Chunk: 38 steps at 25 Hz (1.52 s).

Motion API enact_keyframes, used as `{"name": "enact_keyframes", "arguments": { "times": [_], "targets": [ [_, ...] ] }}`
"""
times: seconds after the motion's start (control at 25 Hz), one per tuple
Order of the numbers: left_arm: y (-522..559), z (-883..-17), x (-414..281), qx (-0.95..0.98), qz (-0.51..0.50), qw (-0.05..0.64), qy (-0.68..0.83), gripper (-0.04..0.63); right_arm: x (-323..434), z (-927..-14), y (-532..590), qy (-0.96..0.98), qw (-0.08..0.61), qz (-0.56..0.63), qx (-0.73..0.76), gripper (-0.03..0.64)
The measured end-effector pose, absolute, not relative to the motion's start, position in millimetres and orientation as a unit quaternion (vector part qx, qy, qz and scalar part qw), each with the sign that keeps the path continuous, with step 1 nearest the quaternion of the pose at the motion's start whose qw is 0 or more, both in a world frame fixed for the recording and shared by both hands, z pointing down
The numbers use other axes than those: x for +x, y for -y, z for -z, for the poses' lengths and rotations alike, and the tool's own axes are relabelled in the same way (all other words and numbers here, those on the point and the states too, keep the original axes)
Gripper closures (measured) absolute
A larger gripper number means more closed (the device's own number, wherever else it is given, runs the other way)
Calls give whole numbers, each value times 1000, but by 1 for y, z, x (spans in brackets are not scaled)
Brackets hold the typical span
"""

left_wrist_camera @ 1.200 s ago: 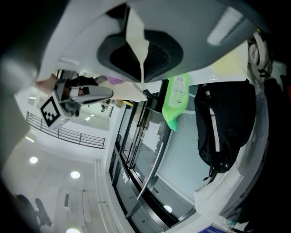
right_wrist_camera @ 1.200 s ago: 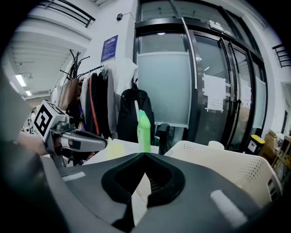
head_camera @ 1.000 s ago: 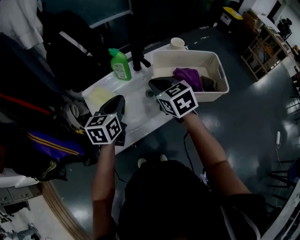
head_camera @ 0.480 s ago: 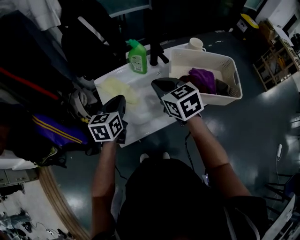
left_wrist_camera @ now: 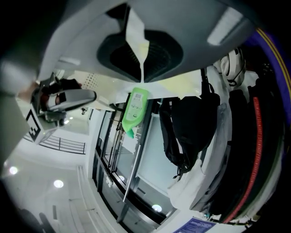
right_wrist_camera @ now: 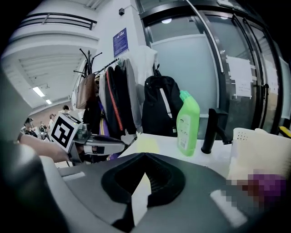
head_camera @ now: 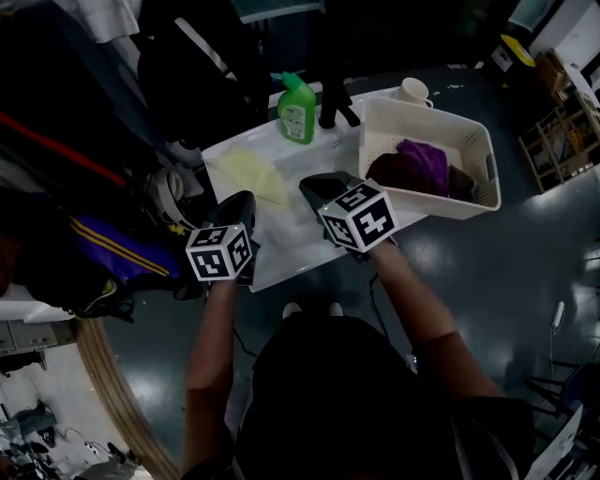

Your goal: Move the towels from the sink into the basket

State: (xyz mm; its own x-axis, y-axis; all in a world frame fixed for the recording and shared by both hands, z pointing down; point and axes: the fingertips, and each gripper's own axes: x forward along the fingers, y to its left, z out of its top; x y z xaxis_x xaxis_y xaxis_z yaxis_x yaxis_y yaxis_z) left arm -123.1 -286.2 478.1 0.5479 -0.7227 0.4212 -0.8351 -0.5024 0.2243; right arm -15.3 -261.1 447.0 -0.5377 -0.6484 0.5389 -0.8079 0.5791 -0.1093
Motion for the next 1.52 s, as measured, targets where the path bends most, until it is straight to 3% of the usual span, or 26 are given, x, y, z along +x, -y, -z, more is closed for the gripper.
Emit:
{"name": "enact_keyframes", "arguments": {
  "times": [0.64, 0.96, 1.52],
  "targets": [
    [320, -505, -136, 845, -171, 193, 468, 502, -40, -497, 270, 856, 246, -228, 393, 618],
    [339, -522, -140, 839, -200, 199, 466, 383, -48, -510, 277, 853, 247, -246, 388, 618],
    [369, -539, -140, 832, -242, 188, 462, 299, -53, -526, 283, 847, 247, -271, 385, 618]
  ]
}}
